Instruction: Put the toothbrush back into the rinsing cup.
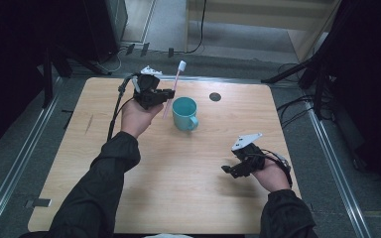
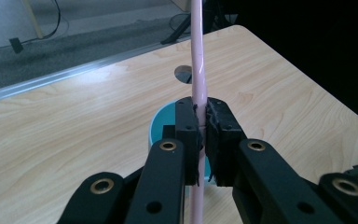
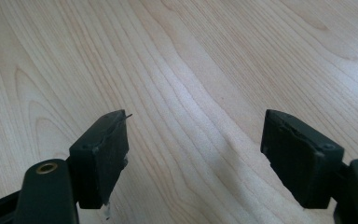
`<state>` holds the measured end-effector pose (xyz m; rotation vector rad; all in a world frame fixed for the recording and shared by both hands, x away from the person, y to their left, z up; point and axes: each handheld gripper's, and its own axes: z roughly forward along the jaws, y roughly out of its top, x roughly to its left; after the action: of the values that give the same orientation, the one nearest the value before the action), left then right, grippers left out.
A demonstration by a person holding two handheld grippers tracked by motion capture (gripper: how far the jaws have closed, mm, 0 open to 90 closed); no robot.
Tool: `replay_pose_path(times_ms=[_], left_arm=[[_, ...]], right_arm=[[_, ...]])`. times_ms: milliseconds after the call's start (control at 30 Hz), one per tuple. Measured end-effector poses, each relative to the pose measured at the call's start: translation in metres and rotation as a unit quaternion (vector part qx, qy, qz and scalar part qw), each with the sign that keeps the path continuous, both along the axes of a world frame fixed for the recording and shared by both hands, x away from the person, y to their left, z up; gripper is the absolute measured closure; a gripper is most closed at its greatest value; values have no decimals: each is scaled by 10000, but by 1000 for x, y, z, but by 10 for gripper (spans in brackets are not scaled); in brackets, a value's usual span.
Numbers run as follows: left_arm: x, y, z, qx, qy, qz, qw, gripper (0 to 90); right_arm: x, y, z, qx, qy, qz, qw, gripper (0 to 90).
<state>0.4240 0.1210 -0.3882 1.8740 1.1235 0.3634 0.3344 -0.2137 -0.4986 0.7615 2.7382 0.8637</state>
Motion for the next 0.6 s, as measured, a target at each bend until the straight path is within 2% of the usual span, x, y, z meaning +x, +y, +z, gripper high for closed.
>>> replay_pose_path(times_ms=[200,600], left_arm=[[8,-8,2,-217,-36,-44,9997,841],[30,-35,1,29,-100,-48,9999,841]], right_arm=[[0,0,0,-6,-5,-6,10000,230],[1,-1,0,27,6,-27,10000,230]])
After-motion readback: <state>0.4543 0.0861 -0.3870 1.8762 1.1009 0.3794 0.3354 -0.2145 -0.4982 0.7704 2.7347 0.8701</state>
